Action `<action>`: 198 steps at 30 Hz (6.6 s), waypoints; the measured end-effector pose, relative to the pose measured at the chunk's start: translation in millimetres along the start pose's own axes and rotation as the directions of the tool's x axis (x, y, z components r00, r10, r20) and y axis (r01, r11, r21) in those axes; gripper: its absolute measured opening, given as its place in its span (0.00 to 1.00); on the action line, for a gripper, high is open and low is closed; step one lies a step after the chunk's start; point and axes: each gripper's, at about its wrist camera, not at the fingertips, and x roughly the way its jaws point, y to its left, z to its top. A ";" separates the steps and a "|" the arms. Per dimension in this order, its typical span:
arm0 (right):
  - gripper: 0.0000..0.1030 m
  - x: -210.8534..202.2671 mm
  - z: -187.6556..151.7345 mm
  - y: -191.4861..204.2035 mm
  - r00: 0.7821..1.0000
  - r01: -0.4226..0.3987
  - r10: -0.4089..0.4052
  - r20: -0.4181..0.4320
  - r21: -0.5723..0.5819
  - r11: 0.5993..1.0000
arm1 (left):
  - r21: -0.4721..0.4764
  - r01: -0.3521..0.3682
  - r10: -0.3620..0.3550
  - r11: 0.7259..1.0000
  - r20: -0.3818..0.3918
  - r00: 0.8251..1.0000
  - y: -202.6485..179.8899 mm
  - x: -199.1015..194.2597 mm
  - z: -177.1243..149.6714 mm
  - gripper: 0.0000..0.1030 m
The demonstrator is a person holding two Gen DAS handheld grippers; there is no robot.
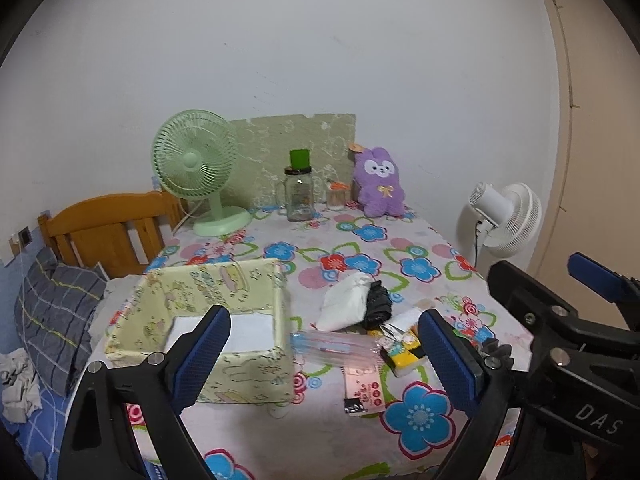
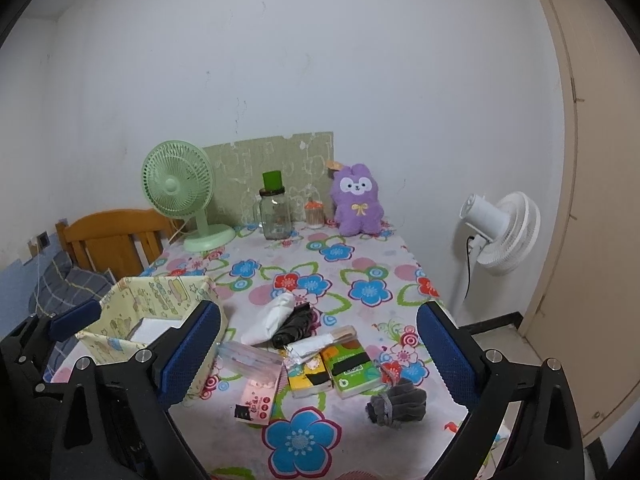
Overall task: Organize soft objects
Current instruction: 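Grasp the grey knitted item with the right tool while the left tool grasps the pink wipes pack, then carry the grey knitted item and pink wipes pack over the yellow fabric box, then open the right tool and left tool to drop both items into the box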
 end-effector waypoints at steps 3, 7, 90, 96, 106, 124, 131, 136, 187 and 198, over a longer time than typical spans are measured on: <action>0.96 5.5 -5.1 -4.5 1.000 -0.016 0.016 -0.007 0.012 1.000 | -0.008 0.019 -0.019 1.000 -0.009 1.000 -4.0 6.3 -5.1 0.93; 0.96 13.7 -12.9 -9.5 1.000 -0.023 0.024 -0.020 0.019 1.000 | 0.003 0.032 -0.032 0.999 -0.027 0.999 -12.0 16.5 -11.8 0.92; 0.45 82.6 -47.5 -30.7 0.982 0.032 -0.023 -0.186 0.046 0.998 | 0.008 0.102 -0.098 0.995 -0.218 0.971 -38.8 86.0 -35.4 0.39; 0.45 70.0 -27.8 -26.9 0.987 0.049 -0.043 -0.155 0.037 0.998 | 0.015 0.113 -0.109 0.993 -0.181 0.977 -39.0 73.9 -16.5 0.39; 0.45 53.7 2.4 -13.8 0.994 0.036 -0.033 -0.101 0.026 0.999 | 0.029 0.105 -0.101 0.994 -0.129 0.987 -32.9 54.8 10.6 0.39; 0.45 64.3 26.5 35.5 0.994 -0.027 0.026 -0.109 -0.010 1.000 | 0.022 0.059 -0.056 0.998 -0.108 0.993 9.0 51.5 30.2 0.39; 0.45 79.9 28.8 61.3 0.989 -0.065 0.060 -0.136 -0.035 0.997 | 0.041 0.025 -0.020 0.999 -0.116 0.993 32.8 60.1 33.6 0.39; 0.45 95.6 29.1 79.4 0.981 -0.101 0.092 -0.172 -0.044 0.994 | 0.038 0.015 -0.009 0.999 -0.135 0.991 49.1 68.0 33.3 0.39; 0.75 202.1 8.4 185.9 0.895 -0.323 0.263 -0.361 -0.117 0.939 | -0.074 -0.112 0.083 0.991 -0.320 0.944 152.8 133.2 9.2 0.81; 0.83 182.3 18.1 171.6 0.912 -0.306 0.258 -0.318 -0.112 0.945 | -0.052 -0.109 0.091 0.993 -0.278 0.956 136.7 115.5 17.6 0.86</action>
